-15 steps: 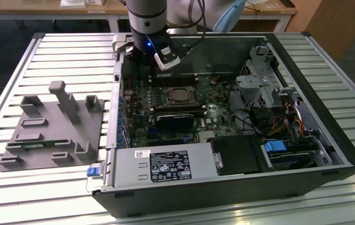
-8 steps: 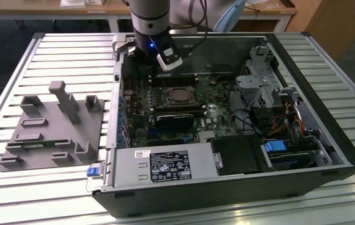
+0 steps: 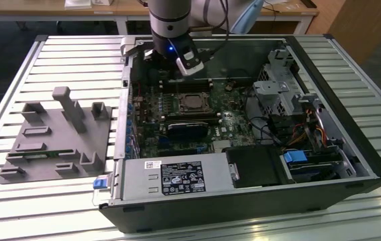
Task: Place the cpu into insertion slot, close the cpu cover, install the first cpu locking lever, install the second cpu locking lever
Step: 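Install the first cpu locking lever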
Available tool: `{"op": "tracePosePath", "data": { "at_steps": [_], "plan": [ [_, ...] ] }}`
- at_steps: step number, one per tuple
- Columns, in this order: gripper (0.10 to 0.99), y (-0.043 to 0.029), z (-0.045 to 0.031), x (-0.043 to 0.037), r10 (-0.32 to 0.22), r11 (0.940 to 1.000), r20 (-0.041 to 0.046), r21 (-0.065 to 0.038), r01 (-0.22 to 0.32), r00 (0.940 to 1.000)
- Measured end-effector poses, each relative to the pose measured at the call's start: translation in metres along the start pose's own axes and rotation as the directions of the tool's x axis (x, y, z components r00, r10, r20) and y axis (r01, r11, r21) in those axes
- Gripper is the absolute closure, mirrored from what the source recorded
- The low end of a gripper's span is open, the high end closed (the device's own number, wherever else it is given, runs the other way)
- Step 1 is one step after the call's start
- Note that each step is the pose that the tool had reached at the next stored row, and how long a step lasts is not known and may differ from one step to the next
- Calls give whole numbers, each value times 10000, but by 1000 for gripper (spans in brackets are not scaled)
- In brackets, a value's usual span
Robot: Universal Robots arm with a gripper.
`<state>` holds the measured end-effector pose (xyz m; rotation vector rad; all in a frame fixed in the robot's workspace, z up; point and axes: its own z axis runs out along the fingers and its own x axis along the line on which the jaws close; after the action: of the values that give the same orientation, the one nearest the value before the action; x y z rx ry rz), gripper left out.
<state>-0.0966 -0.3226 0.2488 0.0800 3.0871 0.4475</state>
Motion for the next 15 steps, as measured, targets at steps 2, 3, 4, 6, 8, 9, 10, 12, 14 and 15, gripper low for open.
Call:
{"op": "tracePosePath", "data": {
  "at_steps": [2,3,4,6,8,9,10,12,14,15],
  "plan": [
    [980,3,2,-65,1,10000,-1,0,-1,10000],
    [980,4,3,-100,2,10000,-1,0,-2,10000],
    [980,6,5,-133,2,10000,-2,0,-2,10000],
    [980,9,8,-198,3,10000,-3,-1,-3,10000],
    [980,11,9,-244,3,10000,-4,0,-3,10000],
    [980,11,9,-258,3,10000,-4,1,-3,10000],
    [980,11,9,-259,4,10000,-5,1,-4,10000],
    [980,11,9,-259,5,10000,-3,0,-5,10000],
    [980,12,9,-260,4,10000,-3,1,-4,10000],
    [980,12,9,-261,2,10000,8,5,-2,10000]
  ]
}}
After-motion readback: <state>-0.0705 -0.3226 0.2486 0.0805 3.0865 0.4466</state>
